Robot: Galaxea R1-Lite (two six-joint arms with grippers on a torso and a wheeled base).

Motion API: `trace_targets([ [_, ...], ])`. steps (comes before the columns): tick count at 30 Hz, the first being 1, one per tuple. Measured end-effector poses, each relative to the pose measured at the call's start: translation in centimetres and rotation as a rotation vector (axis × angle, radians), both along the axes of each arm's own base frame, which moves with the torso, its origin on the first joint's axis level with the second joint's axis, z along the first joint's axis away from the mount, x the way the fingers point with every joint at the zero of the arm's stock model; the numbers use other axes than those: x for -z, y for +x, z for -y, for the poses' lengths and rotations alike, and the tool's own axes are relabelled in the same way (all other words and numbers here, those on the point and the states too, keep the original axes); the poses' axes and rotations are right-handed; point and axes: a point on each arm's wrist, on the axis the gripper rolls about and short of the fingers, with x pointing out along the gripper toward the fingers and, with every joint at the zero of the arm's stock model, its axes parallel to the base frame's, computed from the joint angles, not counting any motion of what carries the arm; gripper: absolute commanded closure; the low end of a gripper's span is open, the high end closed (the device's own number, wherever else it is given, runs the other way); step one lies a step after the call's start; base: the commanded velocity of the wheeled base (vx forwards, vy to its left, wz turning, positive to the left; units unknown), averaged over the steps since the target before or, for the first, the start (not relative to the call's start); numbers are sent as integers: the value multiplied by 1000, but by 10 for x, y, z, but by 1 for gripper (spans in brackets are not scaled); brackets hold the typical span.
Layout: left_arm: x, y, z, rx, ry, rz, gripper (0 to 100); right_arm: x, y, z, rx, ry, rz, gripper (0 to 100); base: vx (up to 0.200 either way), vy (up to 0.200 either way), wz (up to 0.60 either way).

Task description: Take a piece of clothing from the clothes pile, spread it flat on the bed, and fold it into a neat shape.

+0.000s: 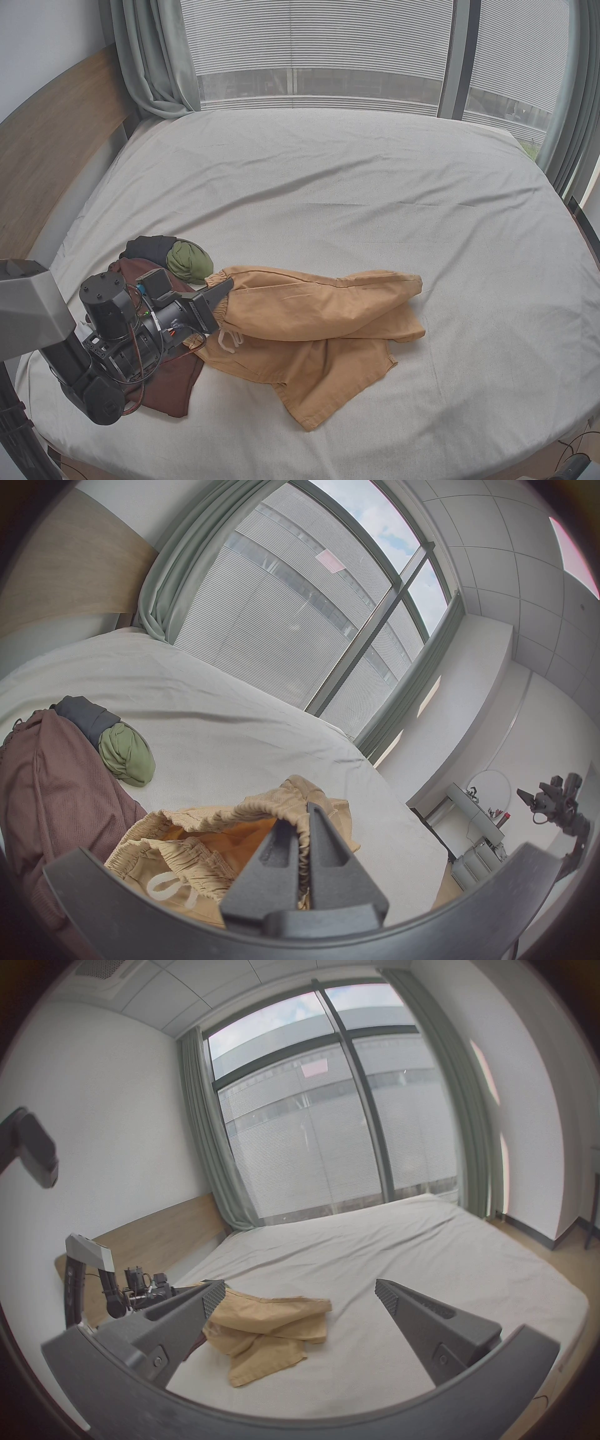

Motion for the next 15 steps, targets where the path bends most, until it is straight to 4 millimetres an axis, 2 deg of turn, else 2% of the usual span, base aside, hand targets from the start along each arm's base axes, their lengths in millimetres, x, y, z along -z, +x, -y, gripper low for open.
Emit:
trace_targets([
  [11, -3, 5, -2, -13, -7, 18, 100, -39, 96, -28, -135, 2, -151, 0, 0, 0, 0],
  [15, -3, 5, -2, -14, -7, 19, 100, -42, 129, -39, -172, 12, -190, 0, 0, 0, 0],
])
